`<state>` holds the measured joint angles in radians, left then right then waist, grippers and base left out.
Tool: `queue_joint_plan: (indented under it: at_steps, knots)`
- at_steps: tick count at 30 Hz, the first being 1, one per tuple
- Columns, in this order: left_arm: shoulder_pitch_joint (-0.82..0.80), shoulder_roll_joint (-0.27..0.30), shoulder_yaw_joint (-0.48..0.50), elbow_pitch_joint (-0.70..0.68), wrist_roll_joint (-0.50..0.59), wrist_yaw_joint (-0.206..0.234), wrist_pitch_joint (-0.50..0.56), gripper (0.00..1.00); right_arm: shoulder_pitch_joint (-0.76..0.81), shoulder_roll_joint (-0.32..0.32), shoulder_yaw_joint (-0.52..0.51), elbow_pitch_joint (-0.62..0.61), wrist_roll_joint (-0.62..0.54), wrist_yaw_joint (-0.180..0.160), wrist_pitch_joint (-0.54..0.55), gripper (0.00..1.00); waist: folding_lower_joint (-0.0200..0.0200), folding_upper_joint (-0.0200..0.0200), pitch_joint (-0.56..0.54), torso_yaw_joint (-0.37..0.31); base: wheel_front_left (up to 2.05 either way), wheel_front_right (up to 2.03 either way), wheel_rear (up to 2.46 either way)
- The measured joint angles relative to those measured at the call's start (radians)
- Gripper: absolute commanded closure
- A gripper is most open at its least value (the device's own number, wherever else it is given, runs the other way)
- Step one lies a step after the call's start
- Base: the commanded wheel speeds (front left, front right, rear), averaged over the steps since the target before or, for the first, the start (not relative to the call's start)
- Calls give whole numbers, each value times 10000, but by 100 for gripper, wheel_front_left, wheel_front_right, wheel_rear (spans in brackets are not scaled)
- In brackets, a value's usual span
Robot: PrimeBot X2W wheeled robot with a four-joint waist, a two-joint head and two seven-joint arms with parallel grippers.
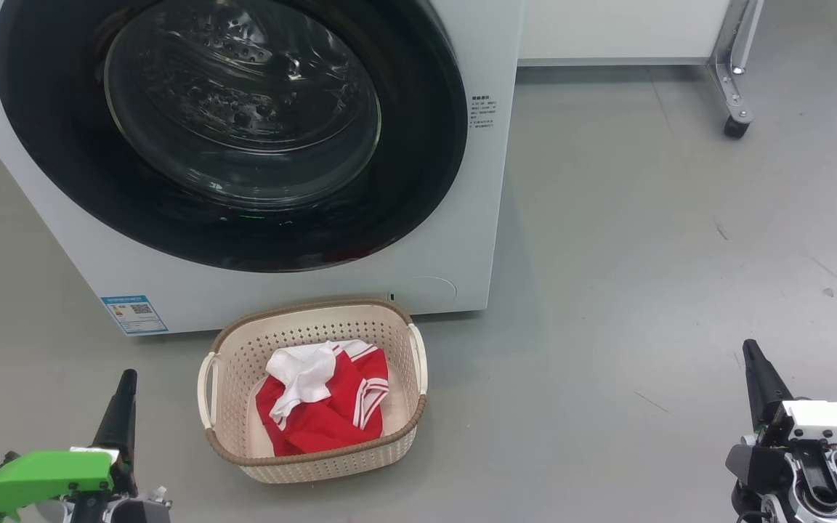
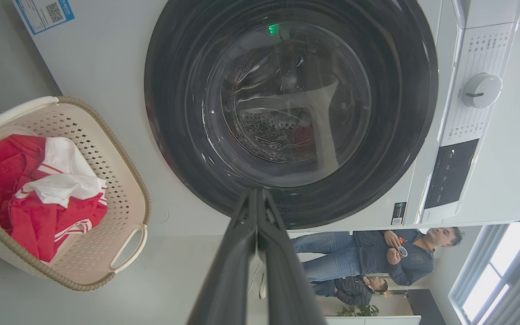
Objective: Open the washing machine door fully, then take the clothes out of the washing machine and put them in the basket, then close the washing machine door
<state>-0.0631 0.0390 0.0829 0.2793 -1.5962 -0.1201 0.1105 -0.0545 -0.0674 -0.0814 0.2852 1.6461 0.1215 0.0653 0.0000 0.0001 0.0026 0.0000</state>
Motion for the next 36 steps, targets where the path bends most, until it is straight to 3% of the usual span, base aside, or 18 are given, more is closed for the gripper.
queue_joint_plan:
  at_steps: [36]
  knots:
    - [0,-6,0,-13,0,0,0,100,-2,2,-31,2,0,0,10,100,0,0,0,-1,0,0,0]
